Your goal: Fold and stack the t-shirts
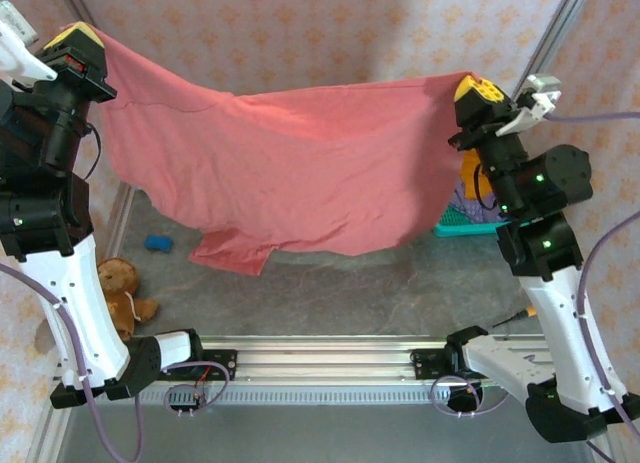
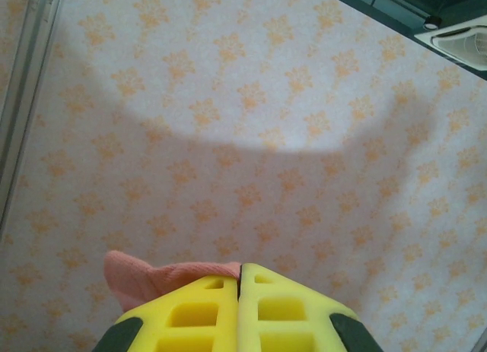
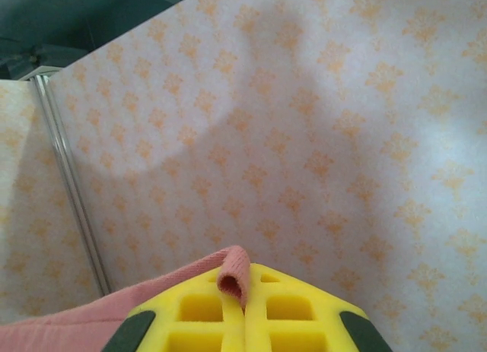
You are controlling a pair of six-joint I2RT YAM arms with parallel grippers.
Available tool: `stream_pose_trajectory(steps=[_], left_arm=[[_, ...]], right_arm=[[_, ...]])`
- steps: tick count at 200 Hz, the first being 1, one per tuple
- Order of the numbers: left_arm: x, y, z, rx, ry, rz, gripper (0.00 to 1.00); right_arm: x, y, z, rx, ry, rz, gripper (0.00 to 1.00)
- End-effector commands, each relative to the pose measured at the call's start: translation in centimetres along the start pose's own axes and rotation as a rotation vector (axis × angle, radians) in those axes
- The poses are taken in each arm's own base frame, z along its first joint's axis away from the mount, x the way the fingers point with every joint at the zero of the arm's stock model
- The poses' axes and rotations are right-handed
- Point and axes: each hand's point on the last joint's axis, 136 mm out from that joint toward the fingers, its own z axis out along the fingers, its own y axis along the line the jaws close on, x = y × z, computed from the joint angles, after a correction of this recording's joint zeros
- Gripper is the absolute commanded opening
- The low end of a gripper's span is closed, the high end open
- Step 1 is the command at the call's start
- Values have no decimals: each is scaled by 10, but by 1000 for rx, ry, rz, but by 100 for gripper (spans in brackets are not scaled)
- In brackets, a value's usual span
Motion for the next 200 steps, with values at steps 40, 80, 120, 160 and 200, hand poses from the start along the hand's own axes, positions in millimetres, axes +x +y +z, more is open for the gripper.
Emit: stream_pose_trajectory(steps=[40,80,120,160,200], left_arm=[[-60,-32,-34,61,-189,79,0],[-72,-43,-50,81,-227,120,0],[-95,-48,-83,27,-306,183,0],[-108,-49,-111,-24,-362,237,0],[-113,-53,-120,-26,-381,256,0]], right_arm=[[-75,34,-59,-105,-132,-12,0],[-80,42,-76,-131,-102,-4,0],[-94,50,-93,-158,-107,13,0],[-114,57,-114,-178,-148,21,0],[-126,62,-121,-191,-169,26,0]])
